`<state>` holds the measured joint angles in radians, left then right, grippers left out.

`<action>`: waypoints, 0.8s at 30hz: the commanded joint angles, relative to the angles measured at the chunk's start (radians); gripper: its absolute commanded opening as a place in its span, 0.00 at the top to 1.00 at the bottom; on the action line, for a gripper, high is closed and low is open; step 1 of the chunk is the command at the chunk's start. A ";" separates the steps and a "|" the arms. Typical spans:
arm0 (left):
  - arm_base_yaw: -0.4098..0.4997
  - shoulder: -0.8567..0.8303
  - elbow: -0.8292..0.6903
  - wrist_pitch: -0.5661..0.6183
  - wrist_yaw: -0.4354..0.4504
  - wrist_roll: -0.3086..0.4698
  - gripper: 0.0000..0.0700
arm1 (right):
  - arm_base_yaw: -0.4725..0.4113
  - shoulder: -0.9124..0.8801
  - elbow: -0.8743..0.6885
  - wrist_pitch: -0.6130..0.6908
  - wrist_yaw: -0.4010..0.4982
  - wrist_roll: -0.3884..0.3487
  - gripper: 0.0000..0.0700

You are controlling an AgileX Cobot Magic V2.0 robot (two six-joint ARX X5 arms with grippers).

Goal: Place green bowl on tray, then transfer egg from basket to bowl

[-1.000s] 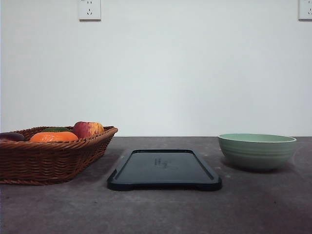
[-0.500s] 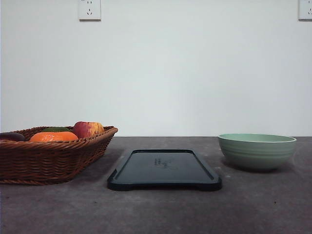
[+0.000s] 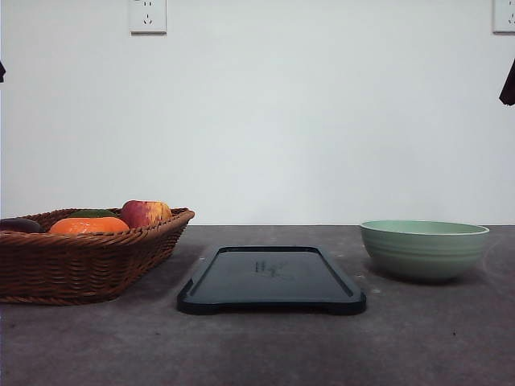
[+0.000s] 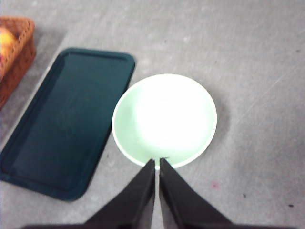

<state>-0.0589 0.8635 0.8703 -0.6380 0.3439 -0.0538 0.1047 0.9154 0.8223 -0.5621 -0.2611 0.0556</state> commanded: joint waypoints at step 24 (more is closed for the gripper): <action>-0.003 0.006 0.021 0.026 0.005 0.039 0.44 | 0.001 0.327 0.405 -0.397 0.080 0.007 0.58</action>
<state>-0.0597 0.8635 0.8703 -0.6239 0.3439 -0.0189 0.1043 1.2121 1.1930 -0.9562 -0.1833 0.0746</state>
